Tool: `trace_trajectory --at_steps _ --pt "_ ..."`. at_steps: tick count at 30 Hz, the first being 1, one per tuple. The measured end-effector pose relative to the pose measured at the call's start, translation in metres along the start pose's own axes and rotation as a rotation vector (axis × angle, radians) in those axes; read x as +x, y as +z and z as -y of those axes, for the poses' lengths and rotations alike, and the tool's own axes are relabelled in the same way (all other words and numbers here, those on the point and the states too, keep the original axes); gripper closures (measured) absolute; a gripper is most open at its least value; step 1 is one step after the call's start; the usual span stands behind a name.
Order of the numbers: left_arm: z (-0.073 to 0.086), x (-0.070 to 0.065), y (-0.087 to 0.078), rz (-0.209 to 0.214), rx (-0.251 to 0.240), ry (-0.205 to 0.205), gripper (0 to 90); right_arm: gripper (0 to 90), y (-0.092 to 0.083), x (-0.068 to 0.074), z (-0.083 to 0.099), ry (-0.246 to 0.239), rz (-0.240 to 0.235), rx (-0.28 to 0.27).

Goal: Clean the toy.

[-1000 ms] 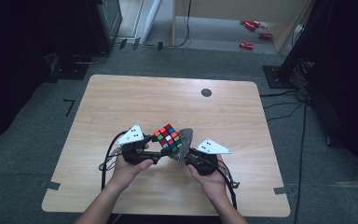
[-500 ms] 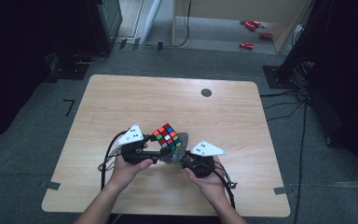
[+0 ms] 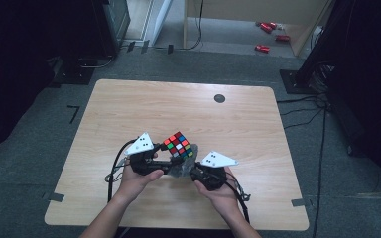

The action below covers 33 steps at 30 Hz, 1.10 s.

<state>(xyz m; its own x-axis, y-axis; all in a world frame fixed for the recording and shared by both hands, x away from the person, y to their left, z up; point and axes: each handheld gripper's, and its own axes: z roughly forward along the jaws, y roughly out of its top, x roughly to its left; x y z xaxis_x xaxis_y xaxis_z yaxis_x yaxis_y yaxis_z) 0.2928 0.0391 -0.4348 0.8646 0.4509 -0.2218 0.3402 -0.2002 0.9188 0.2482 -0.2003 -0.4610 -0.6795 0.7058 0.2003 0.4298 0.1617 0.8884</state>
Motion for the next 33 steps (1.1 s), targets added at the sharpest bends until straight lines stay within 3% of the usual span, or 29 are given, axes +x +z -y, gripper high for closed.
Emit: trace_trajectory --at_steps 1,2,5,8,13,17,20,23,27,28,33 --pt "0.000 0.000 0.000 0.005 -0.001 -0.002 35.1 77.9 0.000 0.000 0.000 0.000 0.000 0.000" --pt "0.000 -0.002 0.001 0.011 -0.003 -0.003 35.1 78.0 -0.004 -0.009 -0.001 0.031 0.034 -0.024" --pt "0.000 -0.005 0.004 0.011 0.000 0.001 35.1 78.2 -0.004 -0.010 0.000 0.029 0.045 -0.030" --pt "0.000 -0.008 0.007 0.016 0.007 0.008 35.1 78.3 0.005 0.000 0.005 0.011 0.011 -0.006" --pt "0.001 -0.004 0.005 -0.009 0.019 0.010 35.1 78.4 0.010 0.015 0.007 -0.046 -0.029 0.024" --pt "0.000 0.000 0.001 -0.007 0.003 -0.001 35.1 78.4 0.004 0.007 0.004 -0.037 -0.007 0.007" --pt "0.001 0.000 0.002 0.007 0.002 -0.010 35.1 78.6 -0.004 -0.009 0.001 0.014 0.061 -0.033" --pt "0.001 -0.005 0.006 0.018 0.007 -0.004 35.1 78.7 -0.002 -0.009 0.002 0.015 0.067 -0.033" --pt "0.001 -0.007 0.008 0.011 0.017 0.010 35.1 78.6 0.007 0.003 0.007 -0.007 0.025 -0.006" --pt "0.001 -0.005 0.008 -0.003 0.025 0.010 35.1 78.6 0.011 0.012 0.009 -0.035 -0.004 0.013" --pt "0.001 0.000 0.002 -0.020 0.013 0.004 35.1 78.6 0.008 0.012 0.007 -0.052 -0.007 0.014"
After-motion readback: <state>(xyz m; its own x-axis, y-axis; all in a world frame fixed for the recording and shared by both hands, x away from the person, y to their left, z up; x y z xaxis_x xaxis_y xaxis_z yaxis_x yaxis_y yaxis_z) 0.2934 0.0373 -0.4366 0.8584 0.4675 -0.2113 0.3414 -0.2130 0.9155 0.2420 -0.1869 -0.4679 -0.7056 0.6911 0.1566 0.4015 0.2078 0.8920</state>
